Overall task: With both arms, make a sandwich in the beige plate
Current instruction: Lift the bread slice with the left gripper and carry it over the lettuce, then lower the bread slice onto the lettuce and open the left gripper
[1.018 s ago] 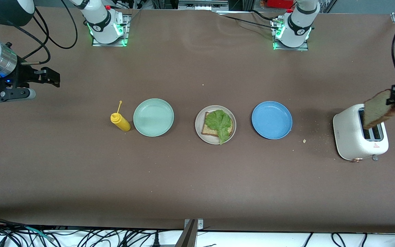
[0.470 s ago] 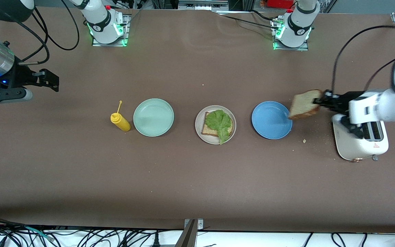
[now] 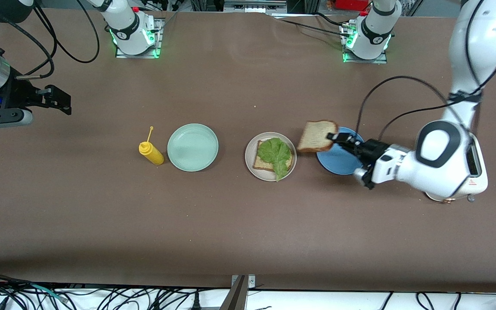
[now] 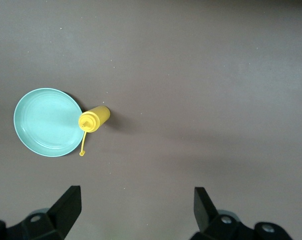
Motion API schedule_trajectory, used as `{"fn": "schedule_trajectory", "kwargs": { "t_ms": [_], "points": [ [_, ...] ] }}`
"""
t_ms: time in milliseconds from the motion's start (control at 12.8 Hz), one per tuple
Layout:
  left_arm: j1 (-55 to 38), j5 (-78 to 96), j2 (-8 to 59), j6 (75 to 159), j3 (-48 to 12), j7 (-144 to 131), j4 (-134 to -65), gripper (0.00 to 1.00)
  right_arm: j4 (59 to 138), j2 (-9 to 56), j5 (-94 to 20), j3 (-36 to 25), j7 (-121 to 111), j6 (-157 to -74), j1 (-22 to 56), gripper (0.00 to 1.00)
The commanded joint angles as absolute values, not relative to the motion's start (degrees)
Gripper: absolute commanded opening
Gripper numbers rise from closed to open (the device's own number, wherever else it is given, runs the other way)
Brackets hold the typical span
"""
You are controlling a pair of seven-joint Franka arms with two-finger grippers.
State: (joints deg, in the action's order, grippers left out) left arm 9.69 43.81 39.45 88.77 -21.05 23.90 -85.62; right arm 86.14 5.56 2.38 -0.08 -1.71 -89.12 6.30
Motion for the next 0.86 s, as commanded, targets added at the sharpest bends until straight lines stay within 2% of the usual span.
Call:
{"fn": "schedule_trajectory", "kwargs": {
  "t_ms": [0,157,470,705,783],
  "points": [
    [6.1,49.2,43.5,93.2,-20.9,24.0,-83.6,0.0,84.7,5.9,1.4,0.4,-1.6,-88.7,6.5,1.0],
    [4.9,56.1,47.1,96.5,-20.8,24.1,-83.7,0.0,84.7,5.9,1.2,0.3,-1.8,-88.7,6.5,1.0],
    [1.7,56.7,50.1,104.1,-20.8,26.3,-83.8,0.0,84.8,5.9,1.2,0.0,-1.6,-88.7,6.4,1.0],
    [1.0,56.8,51.3,105.6,-20.7,32.6,-84.5,0.0,84.8,6.0,1.2,0.0,-1.2,-88.7,6.4,1.0],
    [1.1,56.8,51.5,105.6,-20.7,33.6,-84.8,0.05,84.8,6.0,1.2,0.0,-1.4,-88.7,6.4,1.0]
  ]
}}
